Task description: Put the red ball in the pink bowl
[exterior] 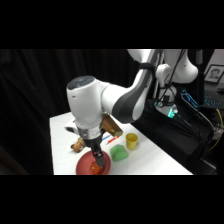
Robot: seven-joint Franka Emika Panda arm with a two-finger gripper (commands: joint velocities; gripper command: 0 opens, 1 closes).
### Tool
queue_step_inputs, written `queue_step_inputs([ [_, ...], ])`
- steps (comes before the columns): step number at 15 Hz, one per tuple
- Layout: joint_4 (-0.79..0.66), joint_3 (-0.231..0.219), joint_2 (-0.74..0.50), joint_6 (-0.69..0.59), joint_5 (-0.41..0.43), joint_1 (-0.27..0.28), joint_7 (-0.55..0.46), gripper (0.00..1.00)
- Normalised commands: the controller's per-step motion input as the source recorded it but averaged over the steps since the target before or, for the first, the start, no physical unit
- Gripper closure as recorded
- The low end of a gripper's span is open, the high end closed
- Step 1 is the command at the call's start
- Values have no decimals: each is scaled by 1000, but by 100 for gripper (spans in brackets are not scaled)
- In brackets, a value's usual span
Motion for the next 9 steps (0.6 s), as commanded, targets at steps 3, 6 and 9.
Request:
queue_step_inputs([
  [3, 125, 9, -236, -424, 125, 17, -1, 0],
  [6, 172, 18, -153, -370, 123, -1, 7, 0],
  [9, 200, 28, -90, -301, 130, -26, -8, 0],
])
